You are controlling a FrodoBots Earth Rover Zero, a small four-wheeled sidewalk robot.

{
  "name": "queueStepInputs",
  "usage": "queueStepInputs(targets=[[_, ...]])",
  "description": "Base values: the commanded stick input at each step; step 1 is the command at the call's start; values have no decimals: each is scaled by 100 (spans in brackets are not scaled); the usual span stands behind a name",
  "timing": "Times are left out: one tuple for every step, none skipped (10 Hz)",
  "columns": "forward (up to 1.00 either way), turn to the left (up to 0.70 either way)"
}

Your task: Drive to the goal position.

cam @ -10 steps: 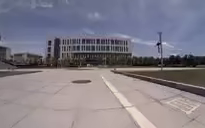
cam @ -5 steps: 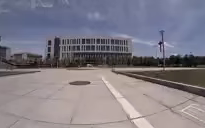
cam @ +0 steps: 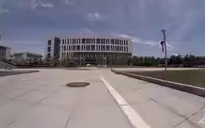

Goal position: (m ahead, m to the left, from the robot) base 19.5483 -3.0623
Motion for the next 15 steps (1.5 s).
queueStepInputs(targets=[[70, 0], [70, 0], [70, 0], [70, 0], [70, 0], [70, 0], [70, 0], [70, 0], [70, 0], [70, 0], [70, 0], [70, 0], [70, 0], [70, 0], [70, 0]])
